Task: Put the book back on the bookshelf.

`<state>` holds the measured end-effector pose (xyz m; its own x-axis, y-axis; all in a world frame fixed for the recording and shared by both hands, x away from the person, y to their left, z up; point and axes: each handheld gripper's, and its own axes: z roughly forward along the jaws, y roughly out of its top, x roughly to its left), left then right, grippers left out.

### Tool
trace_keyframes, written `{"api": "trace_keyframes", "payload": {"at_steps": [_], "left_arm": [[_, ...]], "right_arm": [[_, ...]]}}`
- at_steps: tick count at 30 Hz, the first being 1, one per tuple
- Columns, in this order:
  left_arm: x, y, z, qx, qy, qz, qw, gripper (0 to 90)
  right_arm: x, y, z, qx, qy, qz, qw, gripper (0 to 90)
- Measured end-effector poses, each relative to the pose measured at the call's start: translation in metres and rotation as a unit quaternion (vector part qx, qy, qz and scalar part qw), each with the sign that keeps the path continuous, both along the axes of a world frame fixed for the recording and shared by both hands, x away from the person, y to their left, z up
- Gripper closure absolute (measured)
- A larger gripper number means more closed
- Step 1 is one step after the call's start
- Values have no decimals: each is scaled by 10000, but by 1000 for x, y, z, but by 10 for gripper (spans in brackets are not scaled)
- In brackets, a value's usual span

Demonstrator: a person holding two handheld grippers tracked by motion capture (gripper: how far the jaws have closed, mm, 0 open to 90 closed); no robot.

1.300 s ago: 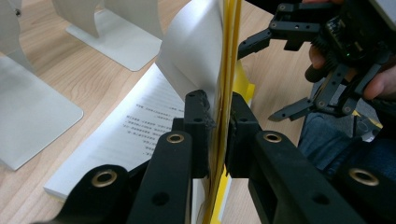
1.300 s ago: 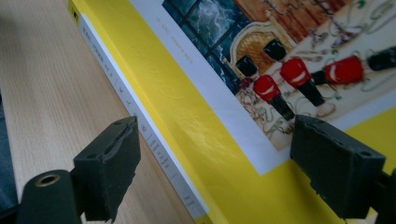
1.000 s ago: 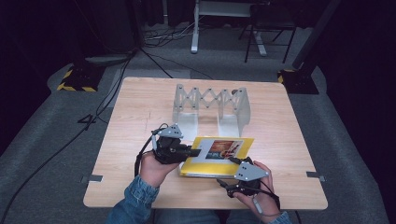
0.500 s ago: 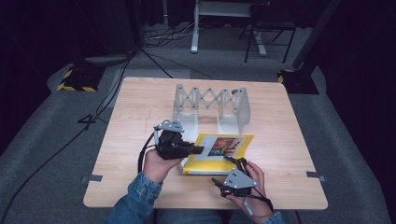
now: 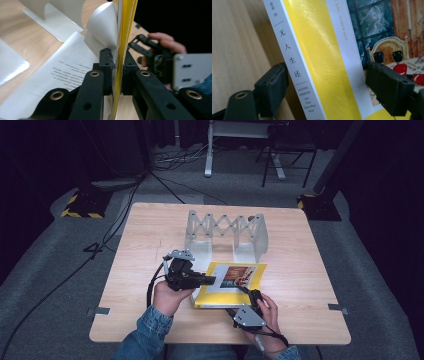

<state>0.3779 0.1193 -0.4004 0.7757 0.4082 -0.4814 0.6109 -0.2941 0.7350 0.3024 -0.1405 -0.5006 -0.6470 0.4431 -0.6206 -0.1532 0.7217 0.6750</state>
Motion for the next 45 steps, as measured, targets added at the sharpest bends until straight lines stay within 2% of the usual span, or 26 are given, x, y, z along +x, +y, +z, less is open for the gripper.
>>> {"api": "trace_keyframes", "payload": {"at_steps": [1,3,6,10,16,19,20,21,22,23,26,28,29,30,31,33,34,35,36,37,38,39,40,43,45], "left_arm": [[0,0,0,0,0,0,10000,829],[2,3,-3,-198,176,-24,9996,830],[3,2,-3,-238,222,-62,9995,830],[5,-1,-9,-405,426,-184,9981,831],[6,-2,-9,-295,421,-124,9986,832],[7,-2,-11,-266,462,-117,9985,832],[9,-2,-14,-246,493,-70,9985,830],[9,-2,-14,-246,493,-70,9985,829],[10,-1,-15,-272,527,-75,9982,829],[10,-1,-16,-295,570,-88,9979,826],[11,0,-16,-243,542,18,9982,811],[12,4,-17,-200,512,169,9983,802],[12,5,-17,-197,511,241,9982,782],[13,8,-18,-204,517,371,9978,710],[14,10,-18,-188,480,449,9977,710],[16,18,-18,-211,439,683,9965,620],[17,28,-16,-319,367,1005,9937,489],[17,28,-16,-319,367,1005,9937,460],[17,36,-15,-414,256,1214,9914,435],[17,36,-15,-414,256,1214,9914,424],[16,42,-13,-460,27,1389,9892,404],[14,44,-11,-451,-101,1448,9884,393],[14,44,-11,-451,-101,1448,9884,386],[9,47,-7,-377,-533,1578,9853,373],[6,48,-5,-302,-845,1637,9824,368]], "right_arm": [[0,0,0,0,0,0,10000,169],[0,4,-2,-57,-232,-62,9997,150],[2,6,-2,-54,-375,-92,9992,137],[4,10,-3,-38,-565,-194,9982,102],[7,16,-5,-165,-700,-225,9972,79],[10,16,-6,-262,-690,-194,9971,143],[8,15,-5,-391,-481,-167,9979,420],[6,15,-4,-552,-426,-109,9975,491],[6,15,-4,-552,-426,-109,9975,491],[5,15,-4,-739,-463,-119,9961,543],[3,16,-2,-816,-383,-87,9959,627],[3,17,-1,-882,-394,-77,9953,645],[1,17,1,-976,-439,-55,9942,667],[-1,18,3,-1154,-546,-6,9918,701],[-1,18,3,-1154,-546,-6,9918,701],[-3,18,5,-1241,-680,-28,9899,728],[-8,18,10,-1256,-842,-65,9885,754],[-8,18,10,-1256,-842,-65,9885,754],[-13,19,14,-1230,-861,-77,9886,765],[-13,19,14,-1230,-861,-77,9886,765],[-15,20,17,-1223,-820,-62,9891,766],[-16,21,18,-1242,-788,-30,9891,766],[-16,21,18,-1242,-788,-30,9891,766],[-18,21,20,-1239,-673,-38,9900,767],[-18,20,23,-1211,-589,-35,9909,767]]}}
